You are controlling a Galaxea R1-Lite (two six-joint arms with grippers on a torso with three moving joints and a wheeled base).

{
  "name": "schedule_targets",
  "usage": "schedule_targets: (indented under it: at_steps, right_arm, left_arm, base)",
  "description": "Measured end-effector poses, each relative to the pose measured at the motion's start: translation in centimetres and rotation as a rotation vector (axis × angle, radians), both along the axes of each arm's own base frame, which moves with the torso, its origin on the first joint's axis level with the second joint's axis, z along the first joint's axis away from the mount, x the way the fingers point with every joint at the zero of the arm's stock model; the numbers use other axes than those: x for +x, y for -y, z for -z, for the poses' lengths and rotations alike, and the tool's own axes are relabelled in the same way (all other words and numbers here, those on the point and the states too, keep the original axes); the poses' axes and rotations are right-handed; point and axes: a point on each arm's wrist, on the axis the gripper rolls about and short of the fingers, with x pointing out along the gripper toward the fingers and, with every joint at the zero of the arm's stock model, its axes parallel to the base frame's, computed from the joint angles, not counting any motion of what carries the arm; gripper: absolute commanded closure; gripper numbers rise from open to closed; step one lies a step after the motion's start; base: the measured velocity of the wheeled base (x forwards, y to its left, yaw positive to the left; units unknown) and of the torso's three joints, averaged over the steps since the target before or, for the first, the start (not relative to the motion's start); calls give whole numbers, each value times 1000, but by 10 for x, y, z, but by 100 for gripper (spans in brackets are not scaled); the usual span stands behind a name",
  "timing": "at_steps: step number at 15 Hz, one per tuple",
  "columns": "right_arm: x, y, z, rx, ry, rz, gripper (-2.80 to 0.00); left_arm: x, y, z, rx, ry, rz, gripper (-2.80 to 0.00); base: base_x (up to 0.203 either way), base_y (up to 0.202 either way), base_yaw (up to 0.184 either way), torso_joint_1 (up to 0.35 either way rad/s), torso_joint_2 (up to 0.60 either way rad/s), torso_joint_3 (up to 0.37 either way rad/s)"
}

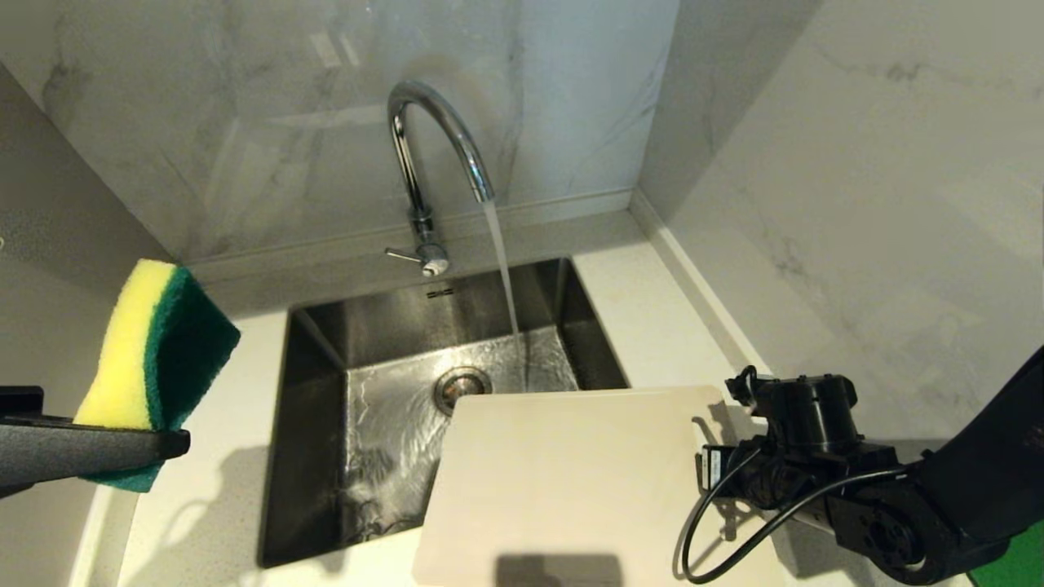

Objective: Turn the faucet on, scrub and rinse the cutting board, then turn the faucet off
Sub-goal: Put down the cutting board, then put down the cleaning cloth

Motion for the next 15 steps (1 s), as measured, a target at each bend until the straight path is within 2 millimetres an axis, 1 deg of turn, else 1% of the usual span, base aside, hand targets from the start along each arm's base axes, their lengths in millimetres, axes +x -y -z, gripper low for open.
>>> schedule_targets:
  at_steps: [4, 8, 11, 14, 15]
  right_arm:
    - [1, 0, -6, 4, 25, -2, -280]
    - [0, 0, -18, 11, 64, 1, -280]
    - [-6, 1, -33, 25, 108, 6, -280]
    - [-16, 3, -44, 54, 113, 24, -280]
    - [-19, 3, -48, 69, 108, 35, 0]
  left_arm:
    - [-4, -2, 1, -2, 1, 1, 0]
    - [-6, -2, 2, -2, 1, 1, 0]
    - [-5, -2, 1, -4, 4, 1, 0]
    - [-5, -2, -2, -13, 26, 3, 0]
    - [-5, -2, -3, -16, 30, 2, 0]
  base:
    - [0, 0, 0, 0, 0, 0]
    - [0, 0, 0, 0, 0, 0]
    - [0, 0, 0, 0, 0, 0]
    - [0, 0, 0, 0, 0, 0]
    - [0, 0, 0, 0, 0, 0]
